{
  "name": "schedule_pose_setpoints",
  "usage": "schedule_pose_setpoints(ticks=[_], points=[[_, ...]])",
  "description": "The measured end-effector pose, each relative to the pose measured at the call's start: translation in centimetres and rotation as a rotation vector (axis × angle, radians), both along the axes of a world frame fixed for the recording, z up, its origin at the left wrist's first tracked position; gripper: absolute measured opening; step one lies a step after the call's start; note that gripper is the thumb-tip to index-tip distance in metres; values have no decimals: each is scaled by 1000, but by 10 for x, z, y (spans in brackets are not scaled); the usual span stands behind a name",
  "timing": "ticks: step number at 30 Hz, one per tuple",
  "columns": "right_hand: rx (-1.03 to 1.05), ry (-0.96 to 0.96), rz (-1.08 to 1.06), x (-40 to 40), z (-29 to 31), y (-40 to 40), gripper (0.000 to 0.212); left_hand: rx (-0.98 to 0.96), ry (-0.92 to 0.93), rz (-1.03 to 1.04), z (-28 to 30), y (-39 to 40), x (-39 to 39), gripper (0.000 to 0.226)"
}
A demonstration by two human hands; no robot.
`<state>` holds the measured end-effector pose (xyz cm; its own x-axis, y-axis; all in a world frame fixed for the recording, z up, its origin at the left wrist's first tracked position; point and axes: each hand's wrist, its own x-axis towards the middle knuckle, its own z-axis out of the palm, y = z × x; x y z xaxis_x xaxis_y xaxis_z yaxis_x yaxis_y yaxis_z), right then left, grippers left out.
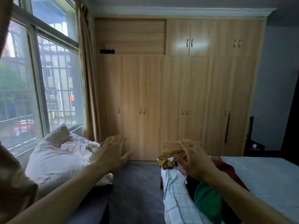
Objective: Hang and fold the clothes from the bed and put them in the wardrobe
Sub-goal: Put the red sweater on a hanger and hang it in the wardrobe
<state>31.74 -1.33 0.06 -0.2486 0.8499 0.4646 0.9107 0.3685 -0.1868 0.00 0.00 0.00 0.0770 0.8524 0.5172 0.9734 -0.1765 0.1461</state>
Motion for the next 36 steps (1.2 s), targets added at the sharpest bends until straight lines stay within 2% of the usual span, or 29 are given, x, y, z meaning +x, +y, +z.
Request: schedule_pose_setpoints(ticks=[11,21,27,36], points=[[-64,-63,-58,-57,6,146,70,-42,-72,-131,-1,151,-52,71],[-80,-39,-46,-91,-7,269,63,-114,-134,-138,-19,261,-89,69],[-119,21,-23,-81,-33,353,64,-187,-84,-131,-32,345,-72,69],[-158,69,-41,-37,-49,526,65,-217,-4,-119,-31,520,-23,69]])
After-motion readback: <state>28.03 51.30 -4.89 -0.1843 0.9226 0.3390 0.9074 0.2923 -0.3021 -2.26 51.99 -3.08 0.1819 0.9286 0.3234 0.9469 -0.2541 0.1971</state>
